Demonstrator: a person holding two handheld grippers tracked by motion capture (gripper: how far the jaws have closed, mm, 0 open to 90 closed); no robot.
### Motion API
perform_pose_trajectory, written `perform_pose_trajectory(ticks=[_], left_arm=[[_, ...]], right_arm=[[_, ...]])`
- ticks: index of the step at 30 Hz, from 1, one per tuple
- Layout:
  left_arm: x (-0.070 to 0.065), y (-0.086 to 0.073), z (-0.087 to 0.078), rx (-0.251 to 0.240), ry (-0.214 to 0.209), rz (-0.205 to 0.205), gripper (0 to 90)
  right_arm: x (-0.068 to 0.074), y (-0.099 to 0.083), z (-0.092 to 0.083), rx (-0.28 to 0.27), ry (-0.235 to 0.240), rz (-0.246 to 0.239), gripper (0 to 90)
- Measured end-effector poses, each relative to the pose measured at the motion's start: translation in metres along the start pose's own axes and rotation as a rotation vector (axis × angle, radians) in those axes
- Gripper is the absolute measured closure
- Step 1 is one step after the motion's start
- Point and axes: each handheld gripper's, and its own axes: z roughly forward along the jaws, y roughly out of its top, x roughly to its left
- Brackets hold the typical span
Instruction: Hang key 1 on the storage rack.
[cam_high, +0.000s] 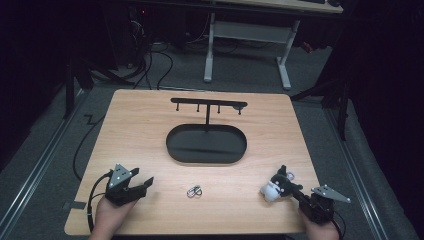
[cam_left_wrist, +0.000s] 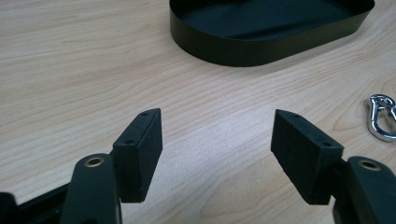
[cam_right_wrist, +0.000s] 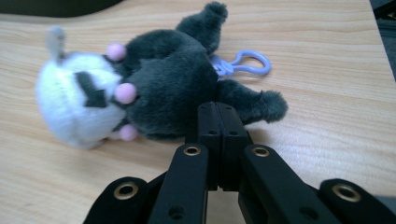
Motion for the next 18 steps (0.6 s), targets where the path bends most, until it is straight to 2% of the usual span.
perform_pose_trajectory(ticks=[4,6,7,10,12,13,16,18], left_arm=[[0.004,-0.007,-0.013,-0.009,0.027,-0.021,34.7],[0.008,-0.011,-0.023,-0.012,0.048,-0.034,34.8],[0.008,-0.011,-0.023,-0.012,0.048,-0.034,34.9],[0.011,-0.018,-0.035,-0.02,0.078,-0.053,34.9],[0.013,-0.023,-0.044,-0.02,0.102,-0.064,34.9],[0.013,-0.023,-0.044,-0.02,0.102,-0.064,34.9],[0.015,-0.029,-0.053,-0.019,0.123,-0.076,35.0],[0.016,-0.032,-0.059,-0.019,0.134,-0.079,35.2]], right_arm=[[-0.001,0.008,0.013,0.016,0.008,-0.014,90.0],[0.003,0.018,0.026,0.019,0.029,-0.049,90.0],[0.003,0.018,0.026,0.019,0.029,-0.049,90.0],[0.01,0.028,0.036,0.019,0.044,-0.09,90.0],[0.018,0.038,0.048,0.019,0.077,-0.133,90.0],[0.018,0.038,0.048,0.019,0.077,-0.133,90.0],[0.022,0.047,0.056,0.026,0.108,-0.172,90.0],[0.022,0.054,0.059,0.004,0.119,-0.189,90.0]])
